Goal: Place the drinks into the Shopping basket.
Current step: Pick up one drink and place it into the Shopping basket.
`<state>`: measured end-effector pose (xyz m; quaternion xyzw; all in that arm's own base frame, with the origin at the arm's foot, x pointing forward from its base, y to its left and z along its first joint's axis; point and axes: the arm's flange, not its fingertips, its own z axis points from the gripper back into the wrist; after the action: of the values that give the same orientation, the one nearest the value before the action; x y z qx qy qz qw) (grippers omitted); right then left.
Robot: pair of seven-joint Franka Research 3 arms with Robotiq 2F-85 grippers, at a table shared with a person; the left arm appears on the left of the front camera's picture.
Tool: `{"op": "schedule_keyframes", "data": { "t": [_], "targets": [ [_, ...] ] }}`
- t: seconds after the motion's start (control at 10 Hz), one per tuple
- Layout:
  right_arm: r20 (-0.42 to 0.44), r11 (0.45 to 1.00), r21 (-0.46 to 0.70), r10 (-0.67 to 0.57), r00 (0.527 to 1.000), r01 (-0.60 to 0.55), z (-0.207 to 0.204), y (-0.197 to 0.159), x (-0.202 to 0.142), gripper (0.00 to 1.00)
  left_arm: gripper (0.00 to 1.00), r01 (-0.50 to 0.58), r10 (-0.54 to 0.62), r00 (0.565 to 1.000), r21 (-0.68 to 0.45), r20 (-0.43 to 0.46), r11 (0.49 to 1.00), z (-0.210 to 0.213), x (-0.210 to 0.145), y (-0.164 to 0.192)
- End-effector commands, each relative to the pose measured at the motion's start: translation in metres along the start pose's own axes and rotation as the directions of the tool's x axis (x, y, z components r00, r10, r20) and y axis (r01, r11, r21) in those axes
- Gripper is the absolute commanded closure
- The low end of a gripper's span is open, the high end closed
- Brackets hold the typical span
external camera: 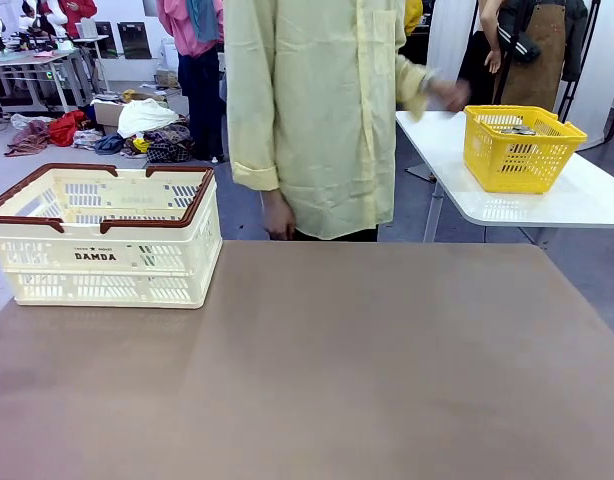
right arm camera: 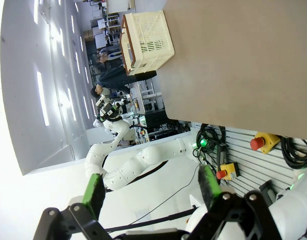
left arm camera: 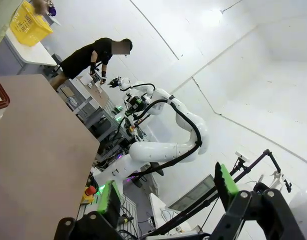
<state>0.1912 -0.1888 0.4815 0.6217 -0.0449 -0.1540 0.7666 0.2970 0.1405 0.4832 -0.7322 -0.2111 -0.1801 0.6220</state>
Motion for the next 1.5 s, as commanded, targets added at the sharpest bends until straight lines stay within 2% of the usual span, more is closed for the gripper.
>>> {"op": "schedule_keyframes", "data": {
  "t": [0.0,1.4],
  "targets": [
    [0.003,1.0,0.014,0.006,1.0,-0.006,0.0013,0.0034,-0.0004,0.0,0.0,0.011,-0.011,1.0,-0.008,0.012,1.0,-0.0024,-0.0023,-0.0012],
    [0.003,1.0,0.014,0.006,1.0,-0.006,0.0013,0.0034,-0.0004,0.0,0.0,0.011,-0.011,1.0,-0.008,0.012,1.0,-0.0024,-0.0023,-0.0012]
  ]
}}
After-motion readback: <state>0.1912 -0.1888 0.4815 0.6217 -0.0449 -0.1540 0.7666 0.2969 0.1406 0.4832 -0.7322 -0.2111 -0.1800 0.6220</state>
